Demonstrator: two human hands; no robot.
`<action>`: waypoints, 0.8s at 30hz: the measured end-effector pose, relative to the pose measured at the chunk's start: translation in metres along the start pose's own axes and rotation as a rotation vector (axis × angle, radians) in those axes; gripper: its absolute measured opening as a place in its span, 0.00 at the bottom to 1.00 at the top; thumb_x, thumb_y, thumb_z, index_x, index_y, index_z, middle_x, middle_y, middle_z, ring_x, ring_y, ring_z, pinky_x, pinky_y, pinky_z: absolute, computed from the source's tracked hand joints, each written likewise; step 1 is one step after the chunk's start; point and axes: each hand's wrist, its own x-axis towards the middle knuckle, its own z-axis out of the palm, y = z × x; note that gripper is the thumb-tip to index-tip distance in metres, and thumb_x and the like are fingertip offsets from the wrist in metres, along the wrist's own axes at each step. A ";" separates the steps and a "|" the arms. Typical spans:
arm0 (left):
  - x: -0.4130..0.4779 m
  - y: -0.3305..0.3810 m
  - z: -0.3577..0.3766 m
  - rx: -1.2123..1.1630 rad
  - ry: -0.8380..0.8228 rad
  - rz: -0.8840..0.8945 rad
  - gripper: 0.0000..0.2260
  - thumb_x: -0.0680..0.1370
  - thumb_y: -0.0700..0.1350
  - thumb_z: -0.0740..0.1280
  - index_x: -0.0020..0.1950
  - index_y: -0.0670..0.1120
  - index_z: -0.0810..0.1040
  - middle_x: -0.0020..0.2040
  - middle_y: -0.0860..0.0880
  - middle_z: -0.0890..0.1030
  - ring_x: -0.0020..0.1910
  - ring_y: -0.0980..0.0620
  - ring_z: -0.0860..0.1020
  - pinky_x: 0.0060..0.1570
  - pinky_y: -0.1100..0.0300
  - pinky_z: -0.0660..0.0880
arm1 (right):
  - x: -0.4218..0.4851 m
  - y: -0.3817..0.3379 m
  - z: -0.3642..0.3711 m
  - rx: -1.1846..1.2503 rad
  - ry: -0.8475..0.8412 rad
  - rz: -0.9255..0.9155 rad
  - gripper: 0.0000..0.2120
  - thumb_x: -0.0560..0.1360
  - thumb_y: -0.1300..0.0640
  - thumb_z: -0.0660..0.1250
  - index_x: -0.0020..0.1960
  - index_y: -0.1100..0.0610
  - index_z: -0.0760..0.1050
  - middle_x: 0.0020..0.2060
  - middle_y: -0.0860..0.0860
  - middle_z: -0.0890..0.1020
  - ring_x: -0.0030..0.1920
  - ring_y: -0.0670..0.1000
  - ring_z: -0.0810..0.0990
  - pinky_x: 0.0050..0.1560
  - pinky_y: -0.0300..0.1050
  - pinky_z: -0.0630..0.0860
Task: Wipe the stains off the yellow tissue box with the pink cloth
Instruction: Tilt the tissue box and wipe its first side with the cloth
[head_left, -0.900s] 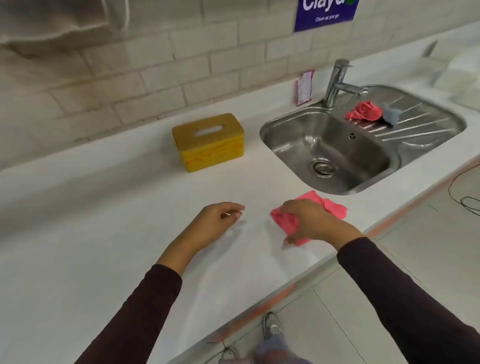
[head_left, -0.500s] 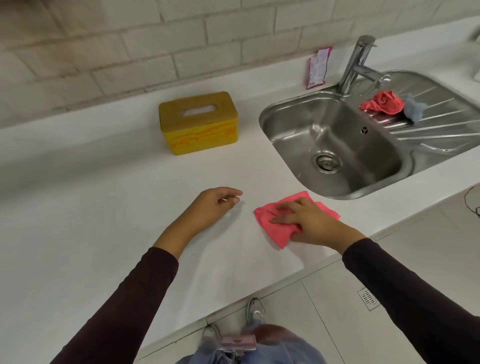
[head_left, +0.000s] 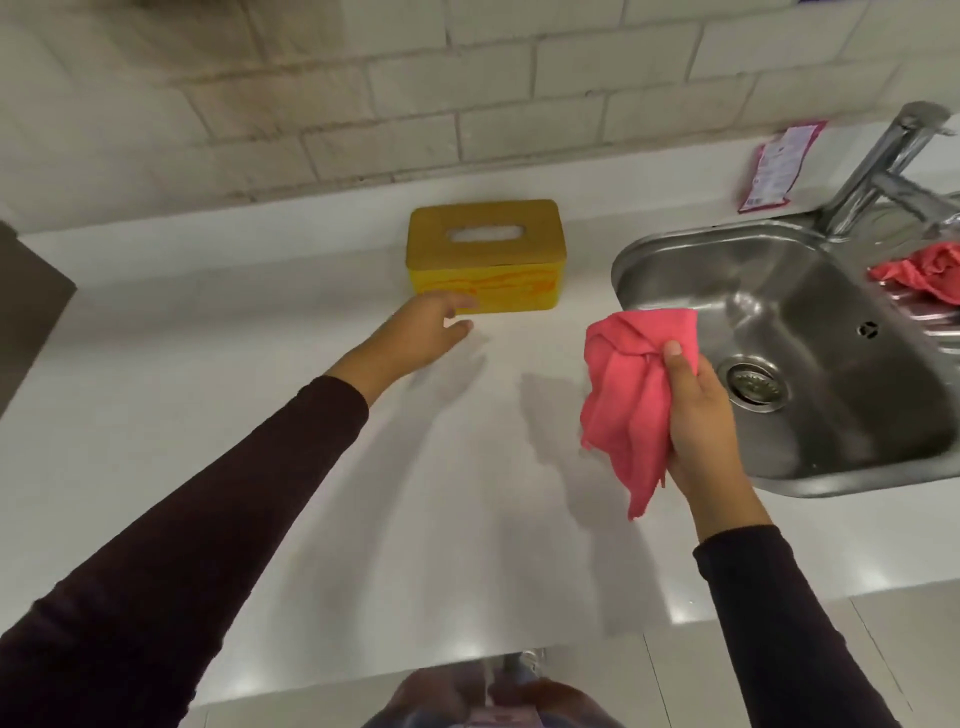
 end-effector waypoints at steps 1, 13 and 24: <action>0.011 -0.003 -0.005 0.023 0.017 -0.004 0.16 0.78 0.44 0.63 0.66 0.46 0.73 0.66 0.46 0.74 0.63 0.48 0.73 0.61 0.60 0.67 | 0.000 0.002 0.003 0.050 0.027 0.029 0.07 0.77 0.45 0.62 0.47 0.48 0.75 0.38 0.44 0.84 0.39 0.43 0.83 0.37 0.38 0.79; 0.116 -0.032 -0.013 0.507 -0.123 0.113 0.29 0.78 0.54 0.61 0.74 0.43 0.57 0.74 0.40 0.60 0.73 0.41 0.58 0.72 0.49 0.56 | 0.002 0.004 0.030 0.127 -0.150 0.146 0.13 0.70 0.55 0.69 0.55 0.50 0.74 0.46 0.55 0.84 0.42 0.60 0.84 0.39 0.56 0.80; 0.118 -0.041 -0.013 0.524 -0.152 0.165 0.28 0.78 0.57 0.58 0.74 0.45 0.58 0.74 0.40 0.60 0.72 0.40 0.57 0.71 0.51 0.54 | -0.006 0.003 0.046 -0.107 -0.067 0.018 0.16 0.76 0.59 0.65 0.62 0.49 0.67 0.44 0.45 0.83 0.42 0.46 0.84 0.35 0.36 0.78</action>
